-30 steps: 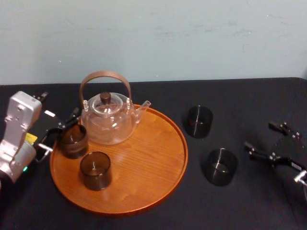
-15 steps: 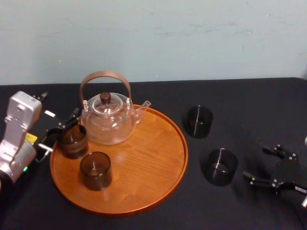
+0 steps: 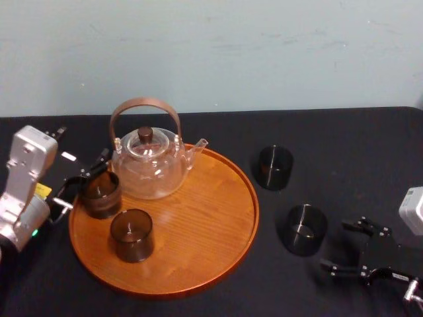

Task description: Pick up the glass from the table and place it on the tray.

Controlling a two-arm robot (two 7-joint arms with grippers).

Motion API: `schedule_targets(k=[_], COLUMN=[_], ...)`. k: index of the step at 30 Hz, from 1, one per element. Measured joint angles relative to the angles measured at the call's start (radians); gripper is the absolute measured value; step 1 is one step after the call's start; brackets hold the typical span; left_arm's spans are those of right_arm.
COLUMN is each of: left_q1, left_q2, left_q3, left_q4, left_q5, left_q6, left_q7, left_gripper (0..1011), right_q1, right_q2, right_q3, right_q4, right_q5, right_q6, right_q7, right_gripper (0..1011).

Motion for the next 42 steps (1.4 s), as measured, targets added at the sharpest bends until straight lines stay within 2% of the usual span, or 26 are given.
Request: schedule_targets(k=[10,21,42], left_q1=[0.0,0.0,0.0], left_q2=[0.0,0.0,0.0], left_q3=[0.0,0.0,0.0], left_q4=[0.0,0.0,0.0], left_q5=[0.0,0.0,0.0], left_q6=[0.0,0.0,0.0], left_q7=[0.0,0.0,0.0], left_gripper=[1002,1001,1001], right_q1=[0.04,0.084,0.189], right_q2=[-0.06,-0.09,-0.137], right_q3=[-0.002,-0.022,-0.084], right_q4=[0.032,0.059,0.141], right_q5=[0.011,0.038,0.058], right_q6=[0.083,0.146,0.188], right_q7=[0.007,0.018,0.031], right_gripper=[1002,1003,1002])
